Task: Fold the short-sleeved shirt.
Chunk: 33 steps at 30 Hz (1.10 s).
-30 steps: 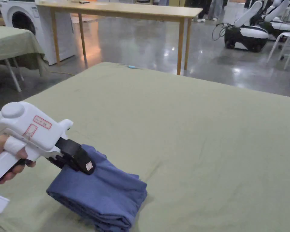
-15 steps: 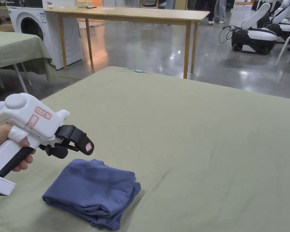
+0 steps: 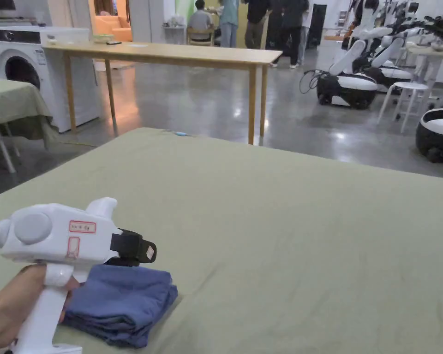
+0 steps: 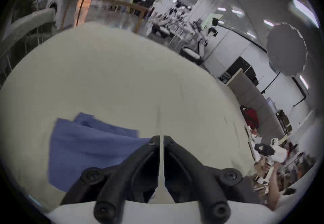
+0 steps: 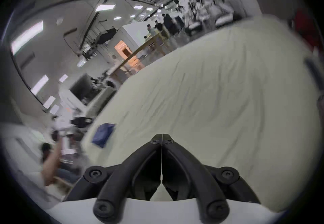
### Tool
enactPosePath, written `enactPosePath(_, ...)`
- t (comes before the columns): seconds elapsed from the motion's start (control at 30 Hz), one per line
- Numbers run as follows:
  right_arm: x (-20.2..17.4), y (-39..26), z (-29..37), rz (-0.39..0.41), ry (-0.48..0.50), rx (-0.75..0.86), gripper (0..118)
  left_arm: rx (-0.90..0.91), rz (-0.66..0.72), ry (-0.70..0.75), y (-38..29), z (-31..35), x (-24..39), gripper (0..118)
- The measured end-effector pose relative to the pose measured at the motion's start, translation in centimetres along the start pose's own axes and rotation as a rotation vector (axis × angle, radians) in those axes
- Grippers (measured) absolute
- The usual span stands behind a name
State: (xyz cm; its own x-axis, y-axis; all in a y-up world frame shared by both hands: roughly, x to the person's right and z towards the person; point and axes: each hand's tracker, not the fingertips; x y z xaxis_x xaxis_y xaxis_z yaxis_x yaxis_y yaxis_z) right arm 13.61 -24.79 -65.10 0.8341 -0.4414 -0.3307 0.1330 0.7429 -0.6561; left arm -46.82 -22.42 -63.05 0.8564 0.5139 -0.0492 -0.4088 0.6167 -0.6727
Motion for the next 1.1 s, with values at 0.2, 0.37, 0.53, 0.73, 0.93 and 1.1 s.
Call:
enactPosePath(0.2, -5.6, 0.9, -0.9, 0.315, -0.431, 0.3, 1, 0.379, -0.164, 0.18, -7.1, -3.6, 15.7, 3)
enactPosePath(0.37, -7.8, 1.4, -1.2, 0.409, -0.522, 0.408, 1, 0.57, -0.454, 0.272, -10.4, -6.0, 24.9, 3)
enactPosePath(0.53, -8.1, 1.9, -0.1, 0.394, -0.52, 0.438, 1, 0.574, -0.526, 0.29, -10.2, -6.5, 27.3, 3)
enactPosePath(0.73, -8.5, 2.3, 0.9, 0.381, -0.501, 0.444, 1, 0.587, -0.525, 0.3, -9.3, -5.6, 27.3, 3)
enactPosePath(0.93, -8.8, 2.2, 1.3, 0.381, -0.496, 0.453, 1, 0.606, -0.532, 0.302, -8.8, -4.7, 27.2, 3)
enactPosePath(1.1, -9.1, 2.4, 1.6, 0.393, -0.507, 0.466, 4, 0.598, -0.541, 0.301, -8.9, -4.7, 27.2, 8)
